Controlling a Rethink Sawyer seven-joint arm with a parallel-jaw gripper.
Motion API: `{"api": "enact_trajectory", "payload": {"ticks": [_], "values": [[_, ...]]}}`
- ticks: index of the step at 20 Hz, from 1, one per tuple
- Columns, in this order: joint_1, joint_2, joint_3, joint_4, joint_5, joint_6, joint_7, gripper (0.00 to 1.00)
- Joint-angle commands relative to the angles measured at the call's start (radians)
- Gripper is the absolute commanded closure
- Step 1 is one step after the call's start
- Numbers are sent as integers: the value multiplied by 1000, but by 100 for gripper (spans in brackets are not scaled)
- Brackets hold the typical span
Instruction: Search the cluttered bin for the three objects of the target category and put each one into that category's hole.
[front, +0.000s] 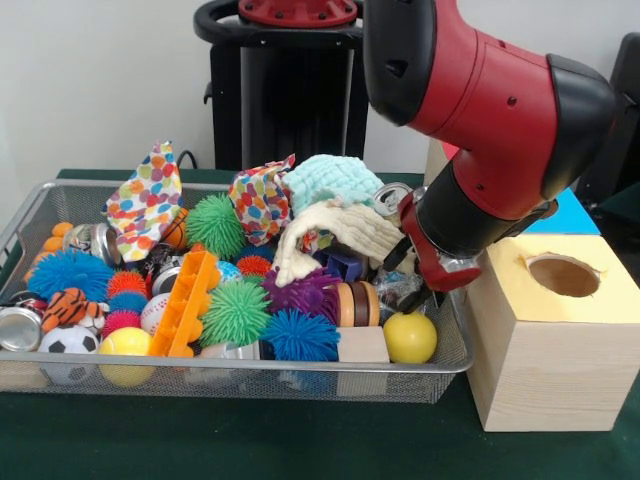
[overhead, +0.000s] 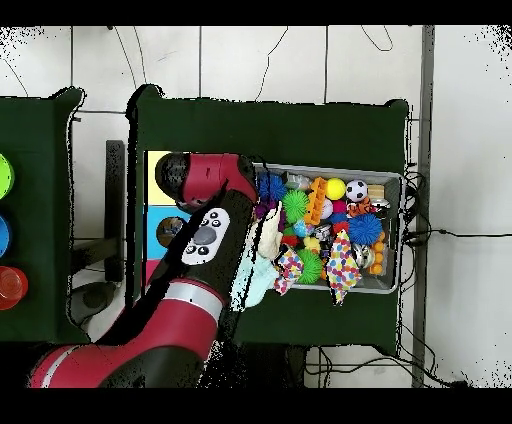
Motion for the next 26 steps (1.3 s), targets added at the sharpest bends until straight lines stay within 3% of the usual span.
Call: {"api": "enact_trajectory", "payload": {"ticks": [1, 15, 26], "values": [[33, 81, 97, 82, 30, 43, 189, 0], [10, 95, 130, 81, 62, 89, 162, 0], [-6, 102, 141, 84, 64, 52, 141, 0]]}}
